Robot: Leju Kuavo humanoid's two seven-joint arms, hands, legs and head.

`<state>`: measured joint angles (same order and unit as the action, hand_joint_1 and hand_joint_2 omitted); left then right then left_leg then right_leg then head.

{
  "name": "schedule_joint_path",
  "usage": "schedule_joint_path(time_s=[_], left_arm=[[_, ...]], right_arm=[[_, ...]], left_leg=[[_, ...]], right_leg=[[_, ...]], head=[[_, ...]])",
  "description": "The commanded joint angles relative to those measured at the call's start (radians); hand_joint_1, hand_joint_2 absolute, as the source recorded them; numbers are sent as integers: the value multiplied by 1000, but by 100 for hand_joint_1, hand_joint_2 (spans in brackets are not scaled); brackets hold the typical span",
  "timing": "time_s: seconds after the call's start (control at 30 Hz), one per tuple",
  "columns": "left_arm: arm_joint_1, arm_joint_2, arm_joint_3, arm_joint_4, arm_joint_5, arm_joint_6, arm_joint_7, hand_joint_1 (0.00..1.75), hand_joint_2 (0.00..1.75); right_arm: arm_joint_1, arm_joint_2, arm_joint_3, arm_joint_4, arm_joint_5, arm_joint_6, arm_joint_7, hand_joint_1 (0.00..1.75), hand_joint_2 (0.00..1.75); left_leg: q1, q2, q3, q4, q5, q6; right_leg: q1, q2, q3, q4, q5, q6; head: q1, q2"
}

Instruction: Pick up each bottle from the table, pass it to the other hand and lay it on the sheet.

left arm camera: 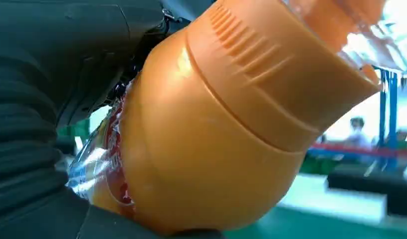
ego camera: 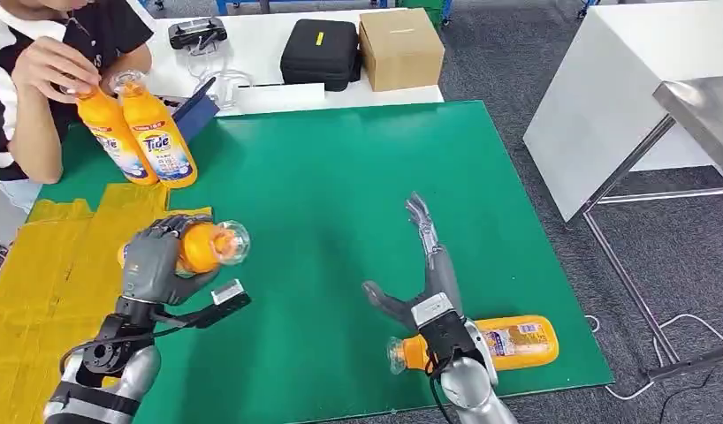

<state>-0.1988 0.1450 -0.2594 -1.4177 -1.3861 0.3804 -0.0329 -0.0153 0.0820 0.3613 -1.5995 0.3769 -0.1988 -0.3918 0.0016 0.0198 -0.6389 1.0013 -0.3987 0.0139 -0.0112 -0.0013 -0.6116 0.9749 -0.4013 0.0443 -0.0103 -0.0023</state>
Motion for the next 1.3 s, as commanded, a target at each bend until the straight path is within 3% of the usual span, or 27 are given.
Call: schedule_joint_path(time_s=[0.03,0.3,0.33,0.37,0.4,0.5,0.6,0.63,0.87,0.9,1.3], left_arm=[[-161,45,-86,400,-185,18,151,175,175],[-208,40,-132,512,-185,46,171,175,175],[-244,73,-225,548,-185,48,243,175,175],[-244,73,-225,548,-185,48,243,175,175],[-300,103,-377,619,-185,46,368,175,175],[-377,67,-434,800,-182,82,410,175,175],[-404,38,-390,881,-185,122,388,175,175],[-421,38,-414,914,-185,137,416,31,175],[-423,40,-422,926,-185,141,428,31,175],[-422,38,-416,933,-185,140,430,0,175],[-420,12,-330,1027,-176,139,429,0,175]], right_arm=[[-32,-11,10,17,-1,22,3,0,175],[-46,-12,21,39,-7,26,4,0,175],[-45,-14,25,40,-13,28,2,0,175],[-45,-14,25,40,-13,28,2,0,175],[-54,-13,35,53,-22,35,-1,0,175],[-82,-8,60,91,-30,40,-3,0,175],[-96,-7,74,109,-36,40,-4,0,175],[-100,-10,82,113,-39,38,-5,0,175],[-101,-11,85,116,-40,38,-5,0,175],[-101,-13,85,116,-40,37,-5,0,175],[-106,-25,111,118,-36,35,-1,0,175]], left_leg=[[1,-4,6,-1,-1,-1],[0,-2,4,-1,-1,-1],[1,-3,6,0,-2,-1],[1,-3,7,0,-3,-1],[1,-3,4,0,-1,-1],[1,-5,5,-1,0,-1],[1,-2,5,-1,0,-1],[1,-2,6,-1,-1,-1],[1,-2,7,0,-2,-1],[1,-3,8,0,-3,-1],[0,-1,6,-1,-1,-1]], right_leg=[[1,-3,6,0,-2,-2],[0,-1,4,0,-1,-1],[1,-1,7,0,-2,-1],[1,-1,8,0,-3,-2],[1,-2,5,0,-1,-1],[1,-4,6,0,-1,-1],[1,0,6,-1,0,-1],[1,0,7,0,-1,-2],[1,0,8,0,-2,-1],[1,-1,9,0,-3,-2],[0,1,6,0,0,-1]], head=[[0,0],[0,0],[0,0],[0,0],[0,0],[0,0],[0,0],[0,0],[0,0],[0,0],[0,0]])
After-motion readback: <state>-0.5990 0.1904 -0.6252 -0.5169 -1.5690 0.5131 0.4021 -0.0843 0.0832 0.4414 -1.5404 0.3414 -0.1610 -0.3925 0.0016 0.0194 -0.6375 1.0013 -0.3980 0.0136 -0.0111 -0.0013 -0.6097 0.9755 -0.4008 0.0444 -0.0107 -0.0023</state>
